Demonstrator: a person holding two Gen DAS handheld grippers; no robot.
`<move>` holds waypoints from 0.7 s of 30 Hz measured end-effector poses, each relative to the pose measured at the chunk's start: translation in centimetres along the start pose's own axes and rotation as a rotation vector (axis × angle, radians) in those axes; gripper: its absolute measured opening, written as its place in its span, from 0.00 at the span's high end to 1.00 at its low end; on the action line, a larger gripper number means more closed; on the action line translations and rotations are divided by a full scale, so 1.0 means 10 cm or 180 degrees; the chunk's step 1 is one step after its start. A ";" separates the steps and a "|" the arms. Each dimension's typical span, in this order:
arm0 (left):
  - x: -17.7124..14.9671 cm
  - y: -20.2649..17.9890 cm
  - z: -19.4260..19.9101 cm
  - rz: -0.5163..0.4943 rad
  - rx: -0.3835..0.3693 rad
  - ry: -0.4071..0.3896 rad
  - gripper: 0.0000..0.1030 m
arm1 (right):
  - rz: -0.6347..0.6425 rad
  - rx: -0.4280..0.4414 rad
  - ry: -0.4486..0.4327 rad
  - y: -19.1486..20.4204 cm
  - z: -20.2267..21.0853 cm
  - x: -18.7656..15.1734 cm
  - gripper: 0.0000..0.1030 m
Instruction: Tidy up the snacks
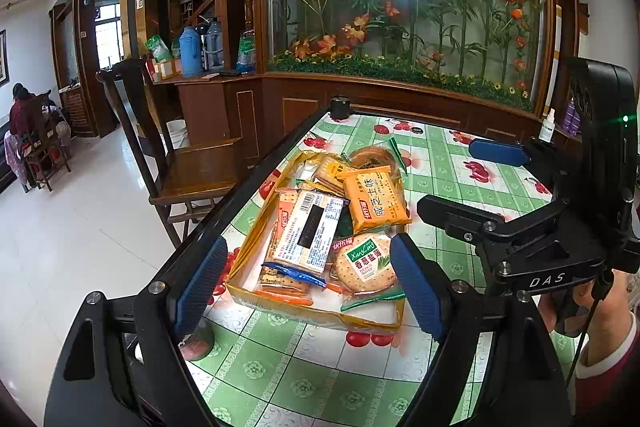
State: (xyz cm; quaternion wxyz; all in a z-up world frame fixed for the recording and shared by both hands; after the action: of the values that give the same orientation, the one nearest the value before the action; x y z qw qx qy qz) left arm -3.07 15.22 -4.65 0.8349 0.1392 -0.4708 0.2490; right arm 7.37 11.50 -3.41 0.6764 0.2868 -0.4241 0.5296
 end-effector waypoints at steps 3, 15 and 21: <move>0.00 0.02 0.00 0.0015 0.0017 -0.0006 0.18 | 0.0011 0.0002 -0.0001 0.01 0.00 0.01 0.01; -0.01 0.03 0.00 0.0015 0.0012 0.0001 0.18 | 0.0017 -0.0006 0.0005 0.01 -0.01 0.01 0.01; -0.02 0.02 -0.01 0.0002 0.0009 0.0021 0.18 | 0.0015 -0.0006 0.0004 0.01 -0.01 0.00 0.01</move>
State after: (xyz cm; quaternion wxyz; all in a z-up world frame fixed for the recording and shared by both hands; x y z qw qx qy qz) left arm -3.21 15.34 -4.87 0.8361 0.1394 -0.4676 0.2505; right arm 7.25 11.59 -3.47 0.6757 0.2848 -0.4248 0.5309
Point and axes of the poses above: each gripper's, at about its wrist camera, not at the fingertips, and z roughly against the way its jaws point, y to its left, x to its top, the point moved 8 cm from there along -z, roughly the way its jaws point, and after that the axes turned 1 degree about -y, right-handed, at the moved point
